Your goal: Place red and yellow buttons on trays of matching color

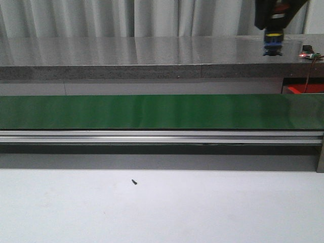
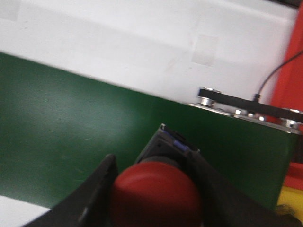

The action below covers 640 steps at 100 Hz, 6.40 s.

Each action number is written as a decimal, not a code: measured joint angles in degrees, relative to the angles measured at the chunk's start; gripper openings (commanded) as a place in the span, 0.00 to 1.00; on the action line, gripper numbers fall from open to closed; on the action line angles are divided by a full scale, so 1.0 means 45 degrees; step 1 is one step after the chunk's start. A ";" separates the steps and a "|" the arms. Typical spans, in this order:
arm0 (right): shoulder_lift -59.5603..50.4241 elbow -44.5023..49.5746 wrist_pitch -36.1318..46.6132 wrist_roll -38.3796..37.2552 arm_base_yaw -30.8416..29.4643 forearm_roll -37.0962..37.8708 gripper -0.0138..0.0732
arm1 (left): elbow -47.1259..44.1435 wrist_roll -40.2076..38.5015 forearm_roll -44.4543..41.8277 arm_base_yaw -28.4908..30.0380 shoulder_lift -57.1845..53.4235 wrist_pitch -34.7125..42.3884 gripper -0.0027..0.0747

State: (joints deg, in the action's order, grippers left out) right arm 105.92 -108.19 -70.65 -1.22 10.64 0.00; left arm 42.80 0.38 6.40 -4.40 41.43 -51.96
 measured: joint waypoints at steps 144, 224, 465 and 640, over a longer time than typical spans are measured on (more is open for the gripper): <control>0.4900 -0.2683 0.2599 0.1618 -0.5833 -0.2343 0.45 | 0.0000 0.0000 0.0000 0.0000 0.0000 0.0000 0.01; 0.6283 -0.3334 0.2197 0.1678 -0.6060 -0.2517 0.86 | 0.0000 0.0000 0.0000 0.0000 0.0000 0.0000 0.01; -1.4116 1.5435 0.6462 0.0649 -0.2644 -0.0719 0.08 | 0.0000 0.0000 0.0000 0.0000 0.0000 0.0000 0.01; -1.5971 1.7018 0.6462 0.0599 -0.2644 -0.0719 0.08 | 0.0000 -0.0407 -0.0126 0.0082 0.0000 0.0171 0.01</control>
State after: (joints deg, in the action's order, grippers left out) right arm 34.05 -31.61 -41.57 1.48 -1.26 -3.24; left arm 42.80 -1.45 5.83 -4.03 41.43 -51.19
